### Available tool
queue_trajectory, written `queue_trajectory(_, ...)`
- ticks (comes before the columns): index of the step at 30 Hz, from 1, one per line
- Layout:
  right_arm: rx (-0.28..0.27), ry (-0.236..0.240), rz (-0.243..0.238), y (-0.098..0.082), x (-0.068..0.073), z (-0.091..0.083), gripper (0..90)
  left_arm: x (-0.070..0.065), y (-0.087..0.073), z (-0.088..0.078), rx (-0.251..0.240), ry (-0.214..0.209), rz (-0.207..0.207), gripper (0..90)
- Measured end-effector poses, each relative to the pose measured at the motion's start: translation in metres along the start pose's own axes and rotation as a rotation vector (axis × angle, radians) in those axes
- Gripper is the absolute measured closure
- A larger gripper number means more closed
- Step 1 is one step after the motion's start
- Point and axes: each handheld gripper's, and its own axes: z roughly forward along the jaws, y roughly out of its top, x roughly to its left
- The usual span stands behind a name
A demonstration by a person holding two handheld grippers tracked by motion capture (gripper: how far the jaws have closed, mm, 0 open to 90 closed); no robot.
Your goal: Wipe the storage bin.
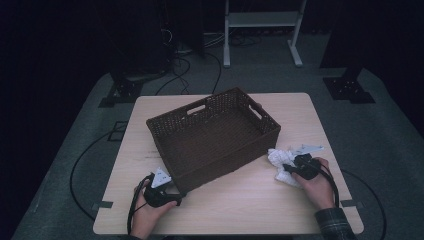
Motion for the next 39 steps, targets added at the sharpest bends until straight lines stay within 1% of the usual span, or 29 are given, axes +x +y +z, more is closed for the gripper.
queue_trajectory(1, -0.001, 0.000, 0.001, 0.000, 0.000, 0.000, 73.6, 0.000, 0.000, 0.000, -0.002, -0.001, -0.003, 20.0)
queue_trajectory(2, -0.001, 0.000, 0.001, 0.000, 0.000, 0.000, 73.7, 0.000, 0.000, 0.001, 0.001, 0.000, 0.004, 19.2)
queue_trajectory(4, 0.001, 0.000, -0.001, -0.001, 0.001, -0.001, 73.8, 0.000, 0.000, 0.001, 0.001, -0.002, -0.007, 18.8)
queue_trajectory(7, -0.002, 0.002, 0.003, -0.002, 0.002, -0.003, 74.7, 0.001, 0.000, 0.002, 0.015, -0.009, -0.004, 18.7)
queue_trajectory(8, -0.005, 0.002, 0.000, -0.002, 0.002, -0.003, 74.9, 0.001, 0.000, 0.003, 0.025, -0.019, -0.017, 18.8)
queue_trajectory(12, -0.011, -0.001, -0.004, -0.001, 0.003, -0.006, 75.8, 0.001, 0.000, 0.003, 0.023, -0.022, -0.012, 20.4)
queue_trajectory(15, -0.023, 0.002, -0.003, 0.001, 0.005, -0.010, 76.0, 0.001, 0.000, 0.003, 0.028, -0.026, 0.004, 20.6)
queue_trajectory(17, -0.027, 0.005, -0.005, 0.003, 0.005, -0.013, 76.1, 0.001, 0.000, 0.003, 0.032, -0.018, 0.024, 20.7)
queue_trajectory(18, -0.036, 0.007, -0.005, 0.004, 0.006, -0.015, 76.2, 0.000, 0.000, 0.003, 0.034, -0.012, 0.033, 20.7)
queue_trajectory(19, -0.040, 0.011, -0.002, 0.004, 0.006, -0.016, 76.2, -0.002, 0.000, 0.004, 0.040, 0.004, 0.056, 21.7)
queue_trajectory(21, -0.040, 0.015, 0.000, 0.005, 0.005, -0.017, 76.2, -0.002, 0.000, 0.004, 0.039, 0.004, 0.054, 21.5)
queue_trajectory(30, -0.081, 0.020, 0.002, 0.012, 0.002, -0.029, 76.2, -0.001, 0.000, 0.004, 0.041, 0.004, 0.050, 21.8)
queue_trajectory(32, -0.095, 0.020, 0.006, 0.014, 0.001, -0.033, 76.2, -0.002, 0.000, 0.004, 0.038, 0.008, 0.047, 21.8)
queue_trajectory(36, -0.107, 0.022, 0.010, 0.017, -0.002, -0.037, 76.2, -0.001, 0.000, 0.004, 0.041, 0.005, 0.047, 22.2)
queue_trajectory(39, -0.117, 0.023, 0.021, 0.020, -0.003, -0.041, 76.1, 0.000, 0.000, 0.004, 0.037, 0.001, 0.051, 22.6)
